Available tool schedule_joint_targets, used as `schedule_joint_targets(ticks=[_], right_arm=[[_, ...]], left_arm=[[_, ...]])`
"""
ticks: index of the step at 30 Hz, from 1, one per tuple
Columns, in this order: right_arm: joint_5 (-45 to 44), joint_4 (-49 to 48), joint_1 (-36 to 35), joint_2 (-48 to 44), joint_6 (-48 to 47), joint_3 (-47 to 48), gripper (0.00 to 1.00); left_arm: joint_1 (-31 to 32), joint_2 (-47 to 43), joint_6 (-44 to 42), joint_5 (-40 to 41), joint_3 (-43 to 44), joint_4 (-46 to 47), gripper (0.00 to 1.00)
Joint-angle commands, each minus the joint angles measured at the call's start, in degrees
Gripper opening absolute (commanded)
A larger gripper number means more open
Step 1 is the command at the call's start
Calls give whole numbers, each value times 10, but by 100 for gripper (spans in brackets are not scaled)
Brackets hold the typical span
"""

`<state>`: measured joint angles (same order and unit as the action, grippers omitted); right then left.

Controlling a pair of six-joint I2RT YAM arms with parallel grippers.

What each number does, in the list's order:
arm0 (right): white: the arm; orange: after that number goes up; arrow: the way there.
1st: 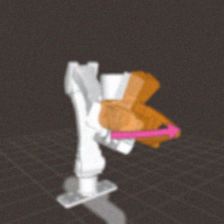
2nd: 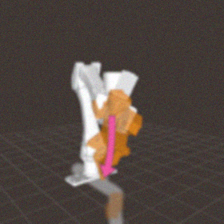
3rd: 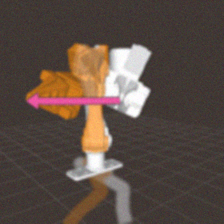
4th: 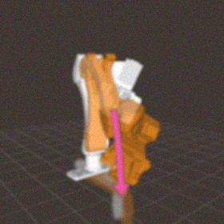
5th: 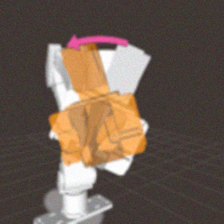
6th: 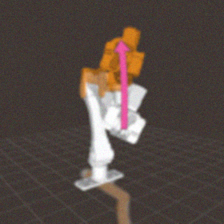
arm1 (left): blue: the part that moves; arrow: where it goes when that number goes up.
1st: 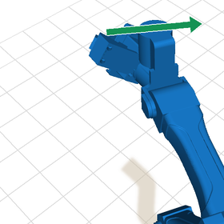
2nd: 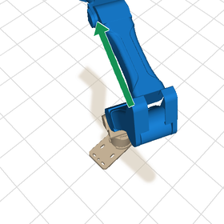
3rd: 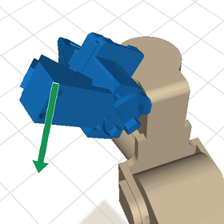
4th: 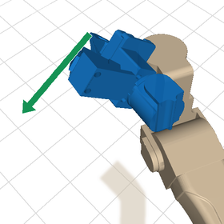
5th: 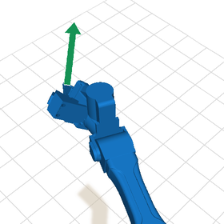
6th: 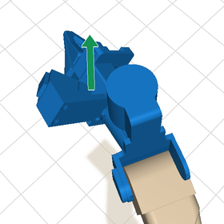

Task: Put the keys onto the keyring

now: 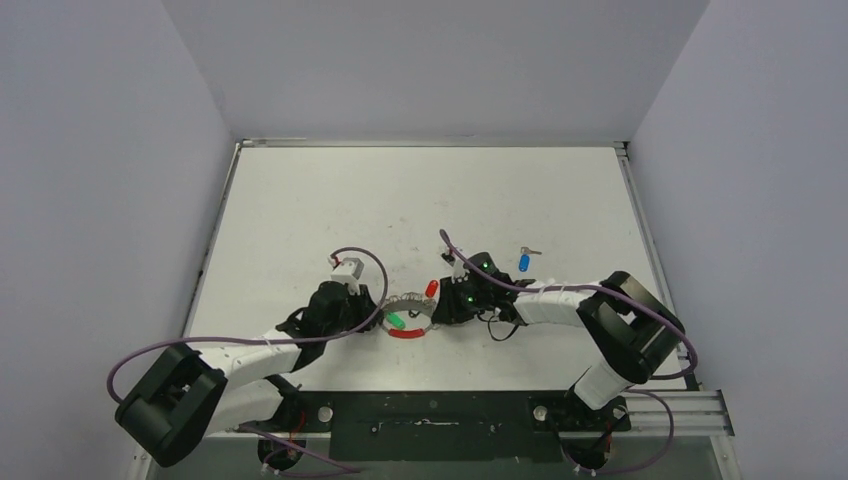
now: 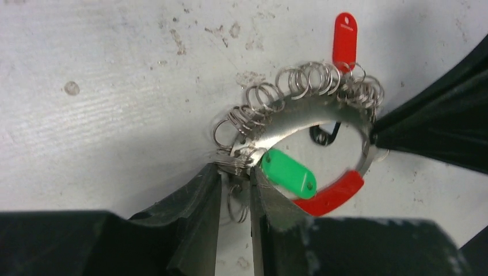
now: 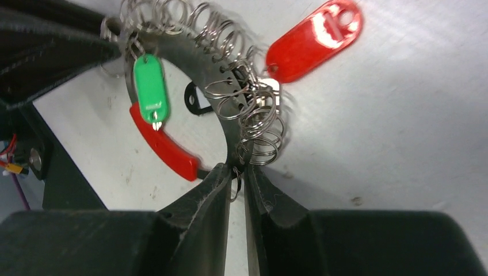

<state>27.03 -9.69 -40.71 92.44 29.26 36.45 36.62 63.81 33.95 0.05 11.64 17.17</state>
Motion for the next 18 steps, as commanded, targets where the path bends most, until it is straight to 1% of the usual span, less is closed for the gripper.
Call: schedule_joint_targets(ticks=[1,3,6,9,11,12,13,15,16,18], right_arm=[[13,7,-62,-23,25,-28,16],[14,-12,-82,-24,42,-38,16],[21,-52,-100,-31,81,-56,17],[22,-71,-104,-53,96,-65,25],[11,-57,-103,-82,84,-63,34],[0,-34,-103,-99,68,-56,39],[-15,5,-103,-118,49,-46,42],[-44,65,-102,-153,4,-22,47],[-59,88,-102,-170,-18,-10,48],[-83,135,-99,-195,-69,12,49]], left_arm=[[0,41,-60,-5,30,50,8],[-4,70,-83,-6,32,92,6],[-10,107,-121,-30,53,109,5],[-20,132,-150,-50,72,111,4],[-26,137,-166,-61,79,109,5],[-29,134,-171,-65,82,108,7],[-32,127,-177,-70,84,104,12],[-35,107,-186,-80,88,91,26],[-35,94,-191,-86,89,81,33],[-35,65,-199,-94,91,59,40]])
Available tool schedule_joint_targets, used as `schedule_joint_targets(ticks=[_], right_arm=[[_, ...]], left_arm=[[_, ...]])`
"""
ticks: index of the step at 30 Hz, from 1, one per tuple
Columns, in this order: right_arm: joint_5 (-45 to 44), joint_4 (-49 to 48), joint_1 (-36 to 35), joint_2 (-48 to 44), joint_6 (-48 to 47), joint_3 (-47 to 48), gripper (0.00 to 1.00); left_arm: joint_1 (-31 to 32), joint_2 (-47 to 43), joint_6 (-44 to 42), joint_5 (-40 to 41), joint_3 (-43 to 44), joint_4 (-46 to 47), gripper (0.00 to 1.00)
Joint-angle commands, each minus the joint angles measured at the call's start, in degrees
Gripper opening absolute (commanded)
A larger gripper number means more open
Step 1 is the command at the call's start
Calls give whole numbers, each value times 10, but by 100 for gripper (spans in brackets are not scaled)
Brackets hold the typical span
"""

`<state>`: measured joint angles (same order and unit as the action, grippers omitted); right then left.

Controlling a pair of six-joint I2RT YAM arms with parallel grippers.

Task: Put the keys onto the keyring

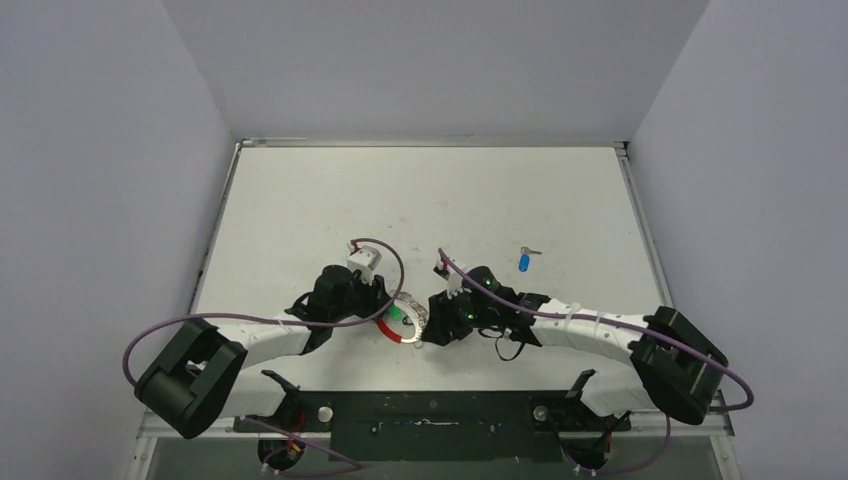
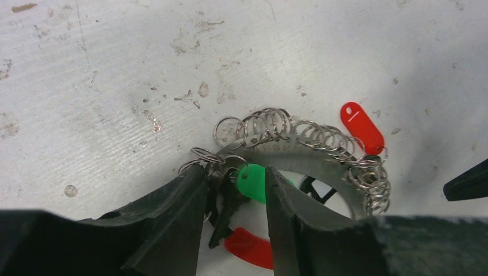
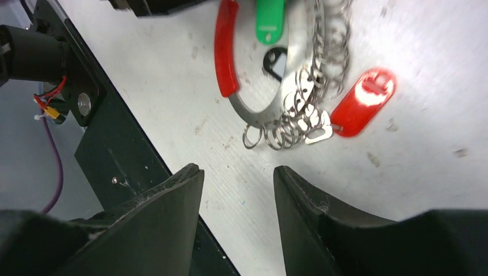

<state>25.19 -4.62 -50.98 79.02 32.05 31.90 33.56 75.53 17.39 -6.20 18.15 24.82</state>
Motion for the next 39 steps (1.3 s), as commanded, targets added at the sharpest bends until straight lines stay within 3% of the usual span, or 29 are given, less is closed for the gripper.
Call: schedule_joint_targets(ticks=[1,9,20,22,28,33,39], right_arm=[[-71,96,7,-69,-122,65,49],[4,100,53,-53,-266,92,48],[2,121,43,64,-285,168,37],[-11,127,29,70,-290,174,36],[-14,139,12,82,-295,186,15],[-35,139,-6,100,-292,196,15],[-132,190,-52,137,-314,237,20]], left_arm=[[-4,-66,-34,-32,26,-31,43],[-2,-203,-40,-51,-27,-56,46],[7,-352,70,-65,-132,-9,45],[8,-361,83,-62,-142,-4,44],[9,-348,87,-56,-142,-2,44],[10,-319,90,-58,-134,6,44],[11,-298,99,-58,-132,13,44]])
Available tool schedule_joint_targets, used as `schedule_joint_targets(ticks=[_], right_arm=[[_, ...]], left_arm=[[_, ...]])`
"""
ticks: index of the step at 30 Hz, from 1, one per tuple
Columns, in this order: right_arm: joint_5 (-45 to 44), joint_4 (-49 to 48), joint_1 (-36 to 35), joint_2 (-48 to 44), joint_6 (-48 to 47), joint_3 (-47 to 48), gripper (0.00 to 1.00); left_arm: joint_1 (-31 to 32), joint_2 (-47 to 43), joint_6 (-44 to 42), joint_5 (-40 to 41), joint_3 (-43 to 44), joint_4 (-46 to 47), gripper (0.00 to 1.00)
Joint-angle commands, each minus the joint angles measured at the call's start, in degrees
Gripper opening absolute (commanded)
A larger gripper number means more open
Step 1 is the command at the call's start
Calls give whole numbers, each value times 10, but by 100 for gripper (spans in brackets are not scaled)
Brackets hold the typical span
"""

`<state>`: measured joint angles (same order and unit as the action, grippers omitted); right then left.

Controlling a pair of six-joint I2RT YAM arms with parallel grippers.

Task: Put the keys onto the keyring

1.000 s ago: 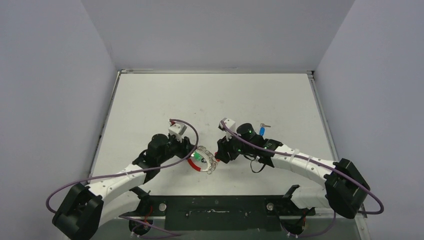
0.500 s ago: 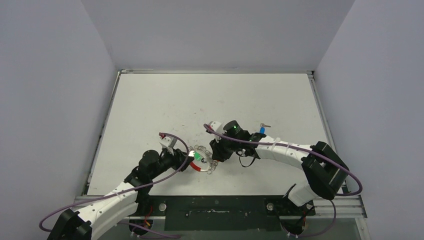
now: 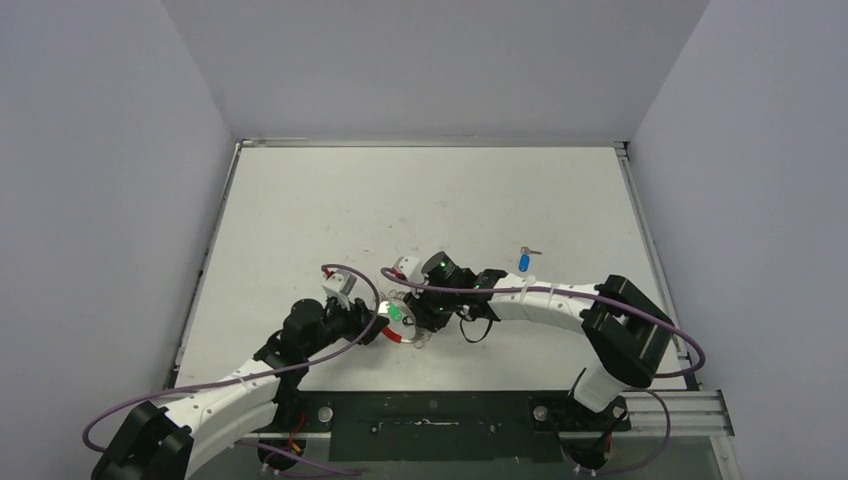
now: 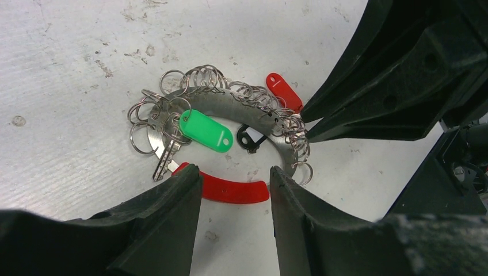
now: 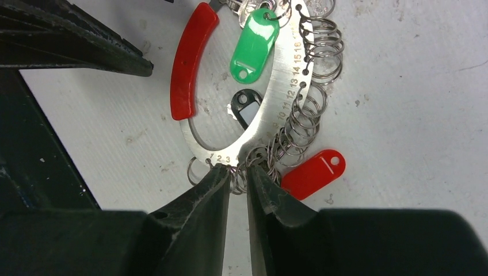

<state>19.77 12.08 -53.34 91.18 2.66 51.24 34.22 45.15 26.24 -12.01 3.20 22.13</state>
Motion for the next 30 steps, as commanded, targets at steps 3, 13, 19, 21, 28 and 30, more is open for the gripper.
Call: schedule_joint_targets(ticks=[3,13,19,21,28,30], right_arm=[[-123,41,-49,27,-23,62,23],[-231,113,-91,84,-44,120,29],[-257,151,-102,112,-50,140,32],[-263,158,-104,119,-51,146,31],[-257,178,-105,134,-53,168,5],[-253,180,-105,135,-53,173,0]], left_arm=[[6,3,7,0,19,34,44],[6,-35,-3,13,19,-4,45],[7,-53,-6,21,14,-10,45],[7,-54,-7,22,14,-12,45],[7,-51,-10,23,15,-15,45],[7,-51,-11,23,16,-16,45]])
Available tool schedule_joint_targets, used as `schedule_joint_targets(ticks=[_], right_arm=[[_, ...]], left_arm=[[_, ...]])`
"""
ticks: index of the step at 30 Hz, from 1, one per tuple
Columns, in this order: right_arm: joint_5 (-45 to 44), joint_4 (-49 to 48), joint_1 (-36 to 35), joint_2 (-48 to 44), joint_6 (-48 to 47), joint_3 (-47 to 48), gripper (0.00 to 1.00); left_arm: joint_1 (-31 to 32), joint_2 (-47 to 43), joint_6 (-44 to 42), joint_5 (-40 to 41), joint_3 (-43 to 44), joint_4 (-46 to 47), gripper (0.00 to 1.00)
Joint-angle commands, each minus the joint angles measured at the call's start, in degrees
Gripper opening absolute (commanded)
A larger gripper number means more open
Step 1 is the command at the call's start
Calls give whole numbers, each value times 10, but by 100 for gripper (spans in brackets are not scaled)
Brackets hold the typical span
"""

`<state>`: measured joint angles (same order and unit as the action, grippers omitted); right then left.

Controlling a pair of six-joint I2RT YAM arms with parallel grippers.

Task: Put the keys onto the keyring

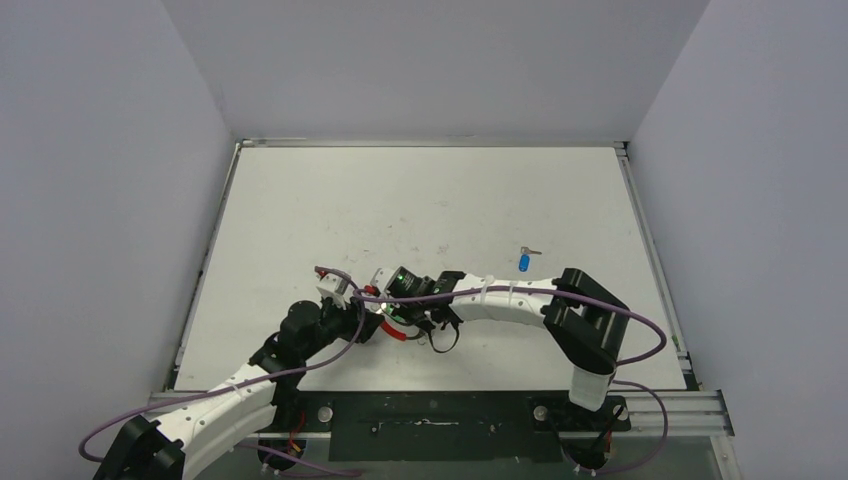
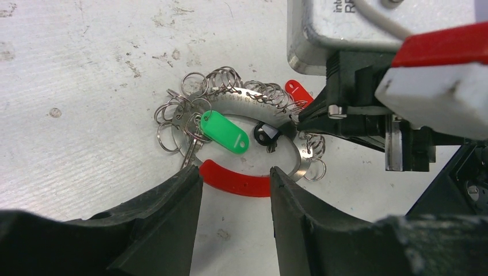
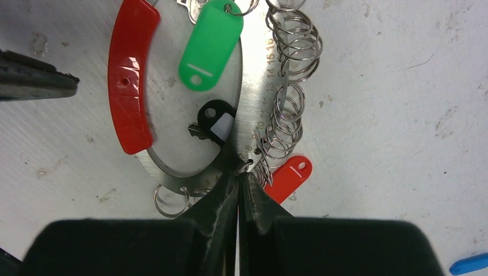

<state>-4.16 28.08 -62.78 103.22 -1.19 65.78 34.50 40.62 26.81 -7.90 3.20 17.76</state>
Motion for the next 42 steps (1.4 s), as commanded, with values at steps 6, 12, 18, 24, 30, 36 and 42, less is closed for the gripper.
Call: schedule_joint_targets(ticks=[6,12,18,24,30,36,42], right_arm=[[6,15,-7,-2,-11,28,0],[92,-20,29,-33,11,3,0],[229,-112,108,-85,72,-63,0],[323,-180,165,-108,117,-102,0],[354,-211,200,-118,139,-129,0],[351,-188,201,-142,76,-146,12],[352,-190,199,-186,18,-182,25]], left_arm=[[5,-5,-19,-19,15,25,45],[4,-4,-20,-20,16,25,45],[4,-1,-20,-23,15,27,45],[7,22,-20,-33,14,51,45],[10,69,-23,-51,27,76,45],[30,116,-52,-62,40,108,44],[55,157,-79,-63,63,125,44]])
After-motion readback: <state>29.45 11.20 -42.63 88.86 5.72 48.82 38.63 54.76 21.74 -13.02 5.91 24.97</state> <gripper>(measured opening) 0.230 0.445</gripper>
